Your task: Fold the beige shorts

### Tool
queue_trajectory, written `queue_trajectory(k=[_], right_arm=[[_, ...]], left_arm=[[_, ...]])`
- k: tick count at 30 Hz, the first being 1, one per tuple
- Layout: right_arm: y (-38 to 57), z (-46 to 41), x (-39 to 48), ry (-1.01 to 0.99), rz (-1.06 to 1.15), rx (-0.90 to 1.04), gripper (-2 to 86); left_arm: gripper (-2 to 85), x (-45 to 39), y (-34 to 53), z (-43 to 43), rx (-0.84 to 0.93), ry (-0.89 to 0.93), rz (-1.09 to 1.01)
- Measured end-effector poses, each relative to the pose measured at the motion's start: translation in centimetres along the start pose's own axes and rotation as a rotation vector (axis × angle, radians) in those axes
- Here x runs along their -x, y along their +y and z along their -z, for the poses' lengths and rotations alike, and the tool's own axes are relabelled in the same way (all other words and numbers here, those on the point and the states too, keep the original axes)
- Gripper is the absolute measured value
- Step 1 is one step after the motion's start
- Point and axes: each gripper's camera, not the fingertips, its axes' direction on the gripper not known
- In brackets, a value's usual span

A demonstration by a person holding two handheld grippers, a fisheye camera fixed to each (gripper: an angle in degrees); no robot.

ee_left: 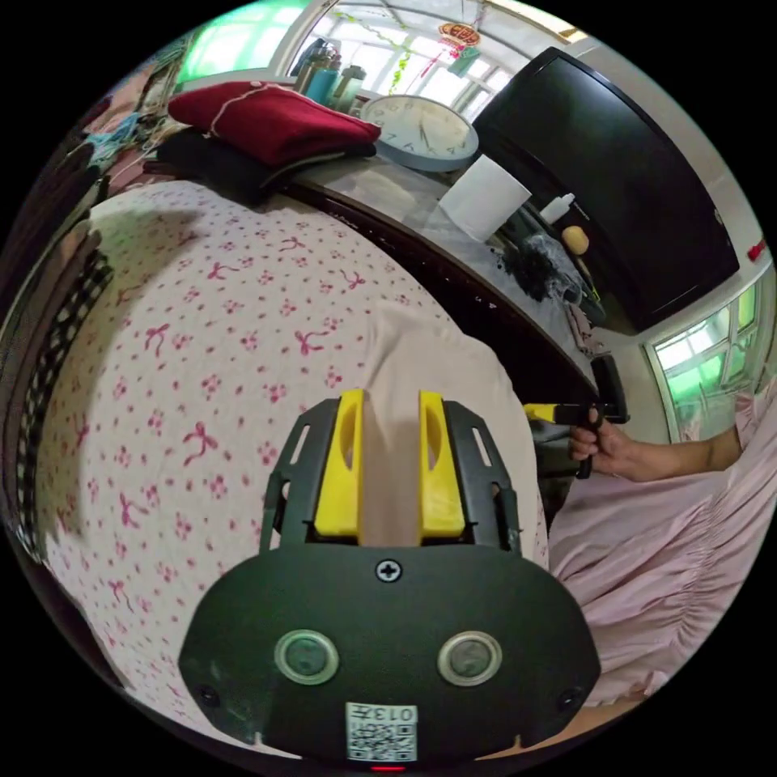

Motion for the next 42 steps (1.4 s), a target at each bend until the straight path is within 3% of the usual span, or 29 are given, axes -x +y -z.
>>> queue_trajectory(k=[10,16,21,26,31,37,42], right_arm=[[-0.2,-3.4,-6.5,-0.455,-0.189,-0.089,12.0],[-0.5,-3.9,-0.9,-0.402,-0.085,-0.062,3.5],[0.0,-2.2,9.4,-0.293,0.162,-0.045,3.0],[1.7,-2.7,24.8,-0.168,0.591,0.059,3.2],[8.0,-8.8,42.8,-0.057,1.073,0.241,3.5],[19.3,-20.0,57.4,-0.009,1.394,0.432,3.9],[29.3,-31.2,65.1,0.126,1.557,0.587,5.1]], left_arm=[[11.7,1.8,-4.0,-4.1,0.131,0.077,-0.065],[3.9,3.1,-2.6,-4.8,0.173,0.082,-0.034],[1.9,1.6,1.2,-1.7,0.043,0.036,-0.122],[1.5,2.4,8.6,5.0,-0.193,0.097,-0.090],[1.7,3.0,19.9,11.3,-0.328,0.035,-0.037],[2.9,4.4,36.5,14.6,-0.400,-0.058,0.192],[6.5,7.6,48.8,12.8,-0.289,-0.086,0.561]])
